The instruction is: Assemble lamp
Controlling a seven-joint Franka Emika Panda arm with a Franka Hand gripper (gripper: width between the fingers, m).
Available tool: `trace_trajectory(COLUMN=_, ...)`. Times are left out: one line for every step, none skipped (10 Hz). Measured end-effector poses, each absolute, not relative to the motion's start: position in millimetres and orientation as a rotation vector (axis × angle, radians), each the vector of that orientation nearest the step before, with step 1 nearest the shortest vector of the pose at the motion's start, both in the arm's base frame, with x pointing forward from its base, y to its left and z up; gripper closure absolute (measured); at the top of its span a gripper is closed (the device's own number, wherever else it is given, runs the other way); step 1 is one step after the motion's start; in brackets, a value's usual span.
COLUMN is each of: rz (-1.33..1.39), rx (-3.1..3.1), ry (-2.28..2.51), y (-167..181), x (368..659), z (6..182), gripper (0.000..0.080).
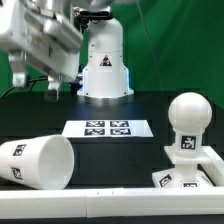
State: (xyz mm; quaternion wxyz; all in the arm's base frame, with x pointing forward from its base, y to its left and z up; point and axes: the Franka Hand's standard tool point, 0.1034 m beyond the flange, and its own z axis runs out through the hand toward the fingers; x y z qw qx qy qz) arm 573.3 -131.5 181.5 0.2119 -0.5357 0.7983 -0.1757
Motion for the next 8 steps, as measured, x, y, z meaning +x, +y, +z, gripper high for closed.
trace_trajectory(rz=-0.479, rx=-1.473, ry=2.196, y=-127, x=576, z=194.3, gripper=0.0101)
trace_trajectory(rz=-0.465, rx=-1.478, ry=2.199, y=-126, x=573, z=190.8, gripper=0.0101)
trace_trajectory(rz=-0.466, rx=-1.482, ry=2.206, y=-127, x=572, z=186.7, gripper=0.0101)
trace_trajectory(rz=-0.465, rx=-1.485, ry=2.208, y=-127, x=572, z=185.0, gripper=0.0101)
trace_trajectory(rz=-0.465, rx=-1.485, ry=2.209, y=-127, x=571, z=184.5, gripper=0.0101)
trace_trajectory(rz=-0.465, rx=-1.485, ry=2.209, y=-127, x=571, z=184.5, gripper=0.0101)
trace_trajectory(rz=-0.469, rx=-1.506, ry=2.198, y=-127, x=572, z=185.0, gripper=0.0101)
trace_trajectory(rz=-0.458, rx=-1.536, ry=2.196, y=-128, x=570, z=177.9, gripper=0.0101)
